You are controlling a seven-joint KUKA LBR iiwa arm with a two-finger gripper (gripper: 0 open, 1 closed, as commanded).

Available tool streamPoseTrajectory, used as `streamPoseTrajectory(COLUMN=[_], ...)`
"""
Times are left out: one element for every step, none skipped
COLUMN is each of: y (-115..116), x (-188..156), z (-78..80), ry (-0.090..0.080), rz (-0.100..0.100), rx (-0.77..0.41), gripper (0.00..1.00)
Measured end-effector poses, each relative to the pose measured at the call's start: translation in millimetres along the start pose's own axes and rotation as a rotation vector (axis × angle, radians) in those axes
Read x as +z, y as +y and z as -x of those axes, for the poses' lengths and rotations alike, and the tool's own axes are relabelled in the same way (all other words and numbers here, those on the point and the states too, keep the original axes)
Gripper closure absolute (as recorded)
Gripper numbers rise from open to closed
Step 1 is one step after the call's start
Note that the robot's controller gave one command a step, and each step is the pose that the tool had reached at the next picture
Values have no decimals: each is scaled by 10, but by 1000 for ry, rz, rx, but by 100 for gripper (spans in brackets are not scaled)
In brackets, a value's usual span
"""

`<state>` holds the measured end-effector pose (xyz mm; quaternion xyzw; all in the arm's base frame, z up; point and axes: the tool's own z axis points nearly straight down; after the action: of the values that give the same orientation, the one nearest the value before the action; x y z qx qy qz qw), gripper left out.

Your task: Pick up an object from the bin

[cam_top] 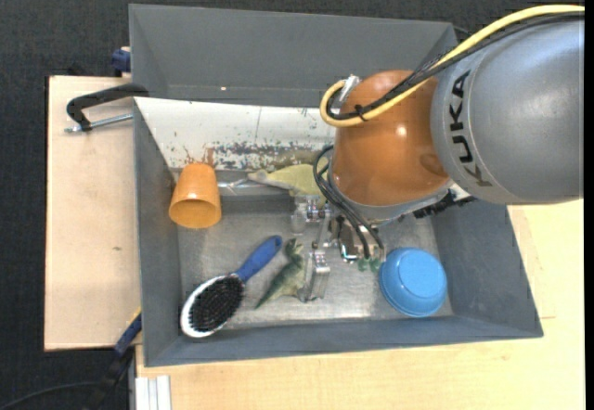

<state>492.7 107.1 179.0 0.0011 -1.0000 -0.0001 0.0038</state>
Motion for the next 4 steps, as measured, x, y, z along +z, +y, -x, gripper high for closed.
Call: streamPoseTrajectory(y=[515, 343, 430, 389], x=[1104, 769, 778, 1092], z=[222, 400, 370, 312], ry=[-4, -16, -14, -6], rz=[0, -2, -2, -2], rx=[-344, -547, -694, -807], gripper=[0, 0, 0, 0])
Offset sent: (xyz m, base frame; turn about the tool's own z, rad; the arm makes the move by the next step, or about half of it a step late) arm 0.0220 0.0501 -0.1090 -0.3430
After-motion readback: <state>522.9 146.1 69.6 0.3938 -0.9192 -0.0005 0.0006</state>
